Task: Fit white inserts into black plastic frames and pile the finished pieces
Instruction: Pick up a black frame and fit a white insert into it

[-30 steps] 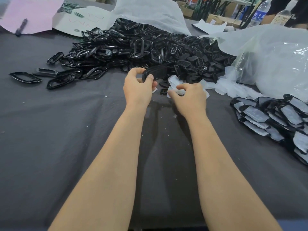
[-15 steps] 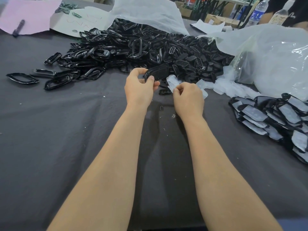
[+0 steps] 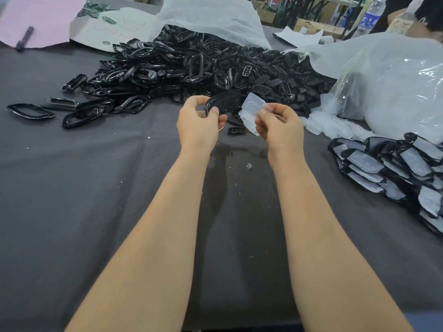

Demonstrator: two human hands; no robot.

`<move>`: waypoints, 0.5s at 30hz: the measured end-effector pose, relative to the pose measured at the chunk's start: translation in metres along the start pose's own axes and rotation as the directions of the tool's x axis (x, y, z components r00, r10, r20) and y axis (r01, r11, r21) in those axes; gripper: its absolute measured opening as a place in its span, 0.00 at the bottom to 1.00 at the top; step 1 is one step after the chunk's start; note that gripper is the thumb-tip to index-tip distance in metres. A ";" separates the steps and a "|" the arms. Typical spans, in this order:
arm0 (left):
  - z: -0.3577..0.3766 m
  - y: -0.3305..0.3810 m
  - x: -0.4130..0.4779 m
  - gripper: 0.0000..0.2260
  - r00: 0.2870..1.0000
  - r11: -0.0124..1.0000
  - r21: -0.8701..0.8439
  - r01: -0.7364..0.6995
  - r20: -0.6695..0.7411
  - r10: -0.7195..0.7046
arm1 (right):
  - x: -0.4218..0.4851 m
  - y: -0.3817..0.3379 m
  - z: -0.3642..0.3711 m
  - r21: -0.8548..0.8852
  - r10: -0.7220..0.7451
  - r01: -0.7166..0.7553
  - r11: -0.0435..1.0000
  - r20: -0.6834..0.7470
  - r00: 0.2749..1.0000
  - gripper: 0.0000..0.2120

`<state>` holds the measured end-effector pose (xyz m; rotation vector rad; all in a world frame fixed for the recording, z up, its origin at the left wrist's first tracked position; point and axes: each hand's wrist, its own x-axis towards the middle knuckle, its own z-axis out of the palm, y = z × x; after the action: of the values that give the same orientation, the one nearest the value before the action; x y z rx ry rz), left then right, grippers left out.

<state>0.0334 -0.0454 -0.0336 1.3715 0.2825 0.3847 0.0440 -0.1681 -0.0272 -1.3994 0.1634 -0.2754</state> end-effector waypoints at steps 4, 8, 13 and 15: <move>0.000 0.001 -0.001 0.09 1.000 1.000 0.021 0.006 0.019 -0.006 | -0.001 -0.009 -0.003 0.334 0.043 -0.071 0.940 0.090 0.995 0.08; 0.001 0.002 -0.004 0.13 0.999 0.999 0.050 -0.014 0.039 0.012 | -0.008 -0.008 0.003 0.134 -0.070 0.052 0.990 0.130 0.989 0.05; 0.002 0.003 -0.004 0.09 0.999 1.000 0.027 0.007 0.042 -0.008 | -0.007 -0.006 0.002 -0.003 -0.150 0.152 0.988 0.106 0.983 0.05; 0.002 0.004 -0.003 0.06 0.996 0.990 -0.107 0.089 0.031 -0.086 | -0.007 -0.005 0.002 -0.018 -0.152 0.154 0.988 0.098 0.984 0.06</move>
<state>0.0314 -0.0474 -0.0296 1.2524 0.2946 0.3043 0.0378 -0.1654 -0.0225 -1.4504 -0.0208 -0.3331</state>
